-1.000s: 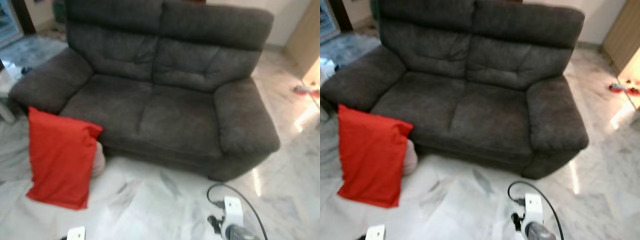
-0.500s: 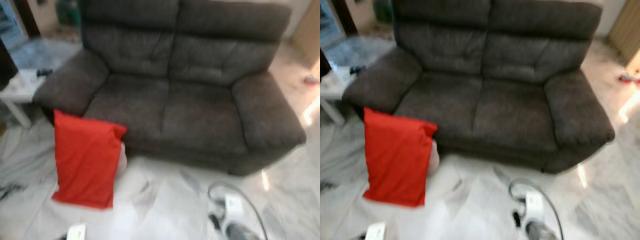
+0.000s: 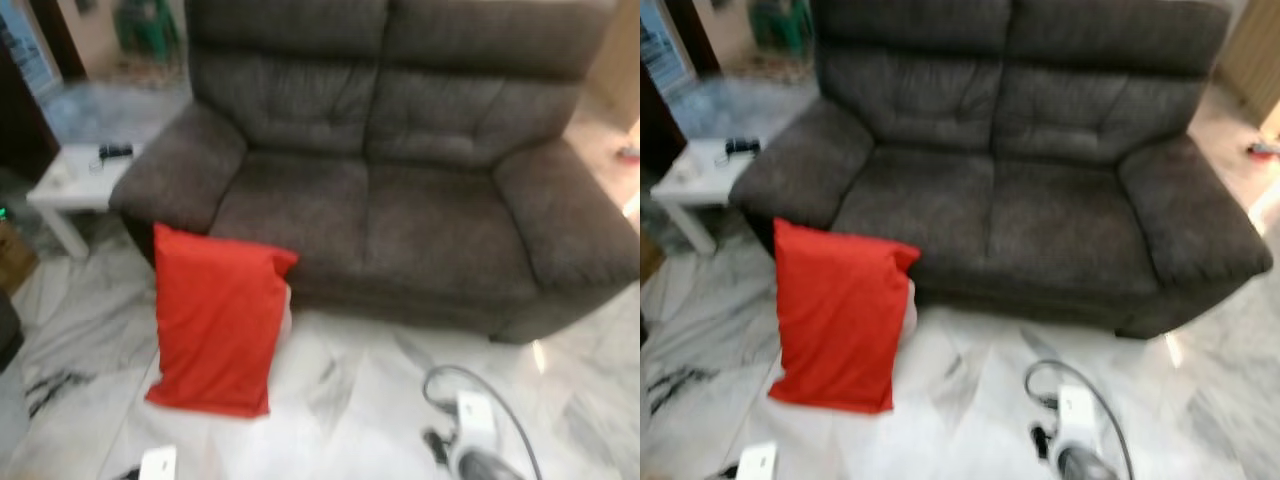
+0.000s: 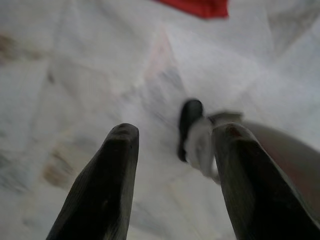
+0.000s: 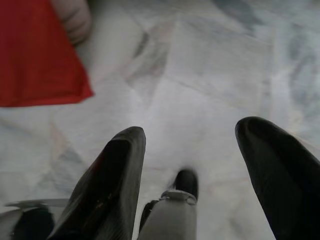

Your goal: Move the pillow to the sofa from floor

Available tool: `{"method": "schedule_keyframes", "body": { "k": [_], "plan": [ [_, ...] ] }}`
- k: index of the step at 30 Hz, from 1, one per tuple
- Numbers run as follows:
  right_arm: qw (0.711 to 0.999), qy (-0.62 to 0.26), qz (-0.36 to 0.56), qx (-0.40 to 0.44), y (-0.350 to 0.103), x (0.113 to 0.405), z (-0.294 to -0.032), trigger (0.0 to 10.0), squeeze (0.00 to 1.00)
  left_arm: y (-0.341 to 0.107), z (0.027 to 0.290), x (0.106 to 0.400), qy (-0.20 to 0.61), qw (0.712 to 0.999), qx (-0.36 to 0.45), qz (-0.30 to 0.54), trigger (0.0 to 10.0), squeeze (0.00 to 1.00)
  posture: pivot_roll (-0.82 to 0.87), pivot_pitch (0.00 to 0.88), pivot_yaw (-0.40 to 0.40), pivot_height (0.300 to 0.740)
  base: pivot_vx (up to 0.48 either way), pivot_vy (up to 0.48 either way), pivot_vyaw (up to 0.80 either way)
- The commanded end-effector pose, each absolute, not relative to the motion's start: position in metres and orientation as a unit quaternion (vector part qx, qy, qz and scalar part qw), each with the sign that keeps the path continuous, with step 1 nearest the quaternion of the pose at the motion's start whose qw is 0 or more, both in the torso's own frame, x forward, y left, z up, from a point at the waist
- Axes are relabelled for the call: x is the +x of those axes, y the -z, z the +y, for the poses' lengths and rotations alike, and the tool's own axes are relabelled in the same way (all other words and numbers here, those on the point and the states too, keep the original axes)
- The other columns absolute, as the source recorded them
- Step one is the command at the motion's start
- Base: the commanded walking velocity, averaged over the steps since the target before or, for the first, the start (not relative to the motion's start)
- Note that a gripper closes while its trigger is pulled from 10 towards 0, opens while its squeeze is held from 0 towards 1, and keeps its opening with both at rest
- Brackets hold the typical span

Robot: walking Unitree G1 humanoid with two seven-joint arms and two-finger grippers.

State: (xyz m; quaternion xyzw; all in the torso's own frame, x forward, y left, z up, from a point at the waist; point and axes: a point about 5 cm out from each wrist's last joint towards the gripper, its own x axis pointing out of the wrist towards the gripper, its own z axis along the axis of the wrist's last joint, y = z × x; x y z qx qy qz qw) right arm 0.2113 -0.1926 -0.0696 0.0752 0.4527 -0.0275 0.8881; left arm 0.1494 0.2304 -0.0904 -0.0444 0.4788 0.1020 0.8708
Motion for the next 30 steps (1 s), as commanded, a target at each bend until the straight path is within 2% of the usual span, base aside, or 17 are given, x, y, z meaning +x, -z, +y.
{"method": "schedule_keyframes", "body": {
  "k": [1, 8, 22, 25, 30],
  "plan": [
    [0.887, 0.039, 0.454, 0.071, 0.07, 0.207, -0.202, 10.0, 0.0, 0.092, 0.226, 0.147, -0.099, 0.868, -0.05, 0.484, 10.0, 0.0, -0.06, 0.053, -0.019, 0.74, 0.0, 0.469, 0.0],
    [0.887, 0.039, 0.454, 0.072, 0.07, 0.207, -0.202, 10.0, 0.0, 0.092, 0.226, 0.147, -0.101, 0.868, -0.051, 0.484, 10.0, 0.0, -0.06, 0.054, -0.018, 0.74, 0.0, 0.453, 0.0],
    [0.891, 0.037, 0.447, 0.066, 0.07, 0.209, -0.201, 10.0, 0.0, 0.089, 0.23, 0.149, -0.143, 0.882, -0.057, 0.445, 10.0, 0.0, -0.05, 0.052, -0.012, 0.74, 0.0, 0.0, 0.0],
    [0.897, 0.021, 0.438, 0.052, 0.068, 0.211, -0.201, 10.0, 0.0, 0.087, 0.23, 0.151, -0.156, 0.892, -0.071, 0.419, 10.0, 0.0, -0.05, 0.053, -0.011, 0.74, 0.0, 0.0, 0.0],
    [0.911, 0.033, 0.407, 0.053, 0.065, 0.215, -0.201, 10.0, 0.0, 0.079, 0.236, 0.157, -0.167, 0.914, -0.023, 0.369, 10.0, 0.0, -0.05, 0.054, -0.007, 0.74, 0.0, 0.0, 0.0]
  ]
}}
